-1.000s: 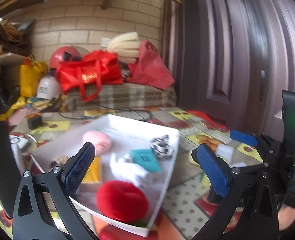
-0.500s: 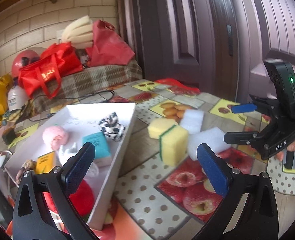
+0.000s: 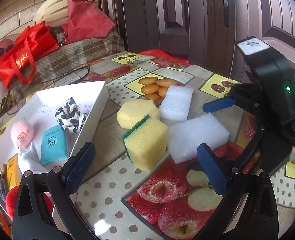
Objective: Organize soft objects
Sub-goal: 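Grasp the green-edged yellow sponge with the left tool while the right tool grasps a white foam pad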
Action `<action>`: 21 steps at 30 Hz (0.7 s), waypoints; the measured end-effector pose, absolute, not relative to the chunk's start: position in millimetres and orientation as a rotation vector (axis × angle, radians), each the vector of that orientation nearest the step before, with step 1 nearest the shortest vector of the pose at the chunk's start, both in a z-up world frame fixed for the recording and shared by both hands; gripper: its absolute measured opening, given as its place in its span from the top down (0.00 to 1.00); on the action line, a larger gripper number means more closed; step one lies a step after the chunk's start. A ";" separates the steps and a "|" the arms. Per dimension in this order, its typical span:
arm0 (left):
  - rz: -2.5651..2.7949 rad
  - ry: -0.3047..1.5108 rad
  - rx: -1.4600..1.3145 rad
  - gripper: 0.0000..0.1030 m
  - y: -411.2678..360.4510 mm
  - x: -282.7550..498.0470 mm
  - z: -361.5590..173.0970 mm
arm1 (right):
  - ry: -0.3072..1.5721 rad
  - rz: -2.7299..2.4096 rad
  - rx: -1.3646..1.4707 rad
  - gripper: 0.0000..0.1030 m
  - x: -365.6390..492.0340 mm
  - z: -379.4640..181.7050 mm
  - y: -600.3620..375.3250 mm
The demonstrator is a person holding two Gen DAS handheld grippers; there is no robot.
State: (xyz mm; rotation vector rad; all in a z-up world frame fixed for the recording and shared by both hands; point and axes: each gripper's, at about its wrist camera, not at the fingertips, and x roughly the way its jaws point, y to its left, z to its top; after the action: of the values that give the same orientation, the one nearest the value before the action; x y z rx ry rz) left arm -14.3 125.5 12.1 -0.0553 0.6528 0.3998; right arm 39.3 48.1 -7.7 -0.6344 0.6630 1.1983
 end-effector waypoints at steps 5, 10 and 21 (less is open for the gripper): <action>0.409 0.638 -0.097 0.01 133.4 -17.6 13.0 | 0.687 1.228 -0.645 0.07 47.3 -9.6 58.7; 0.407 0.654 -0.103 0.01 135.2 -15.3 11.9 | 0.693 1.282 -0.618 0.41 41.7 -6.8 42.3; 0.390 0.742 -0.117 0.21 143.5 15.3 2.1 | 0.750 1.175 -0.530 0.47 65.6 -6.0 -6.6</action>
State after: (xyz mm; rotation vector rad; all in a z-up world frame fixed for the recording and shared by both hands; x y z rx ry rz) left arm 15.3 143.5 2.1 -0.1172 0.7417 0.3905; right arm 65.6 -6.6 -6.0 -0.5301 0.7497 1.1751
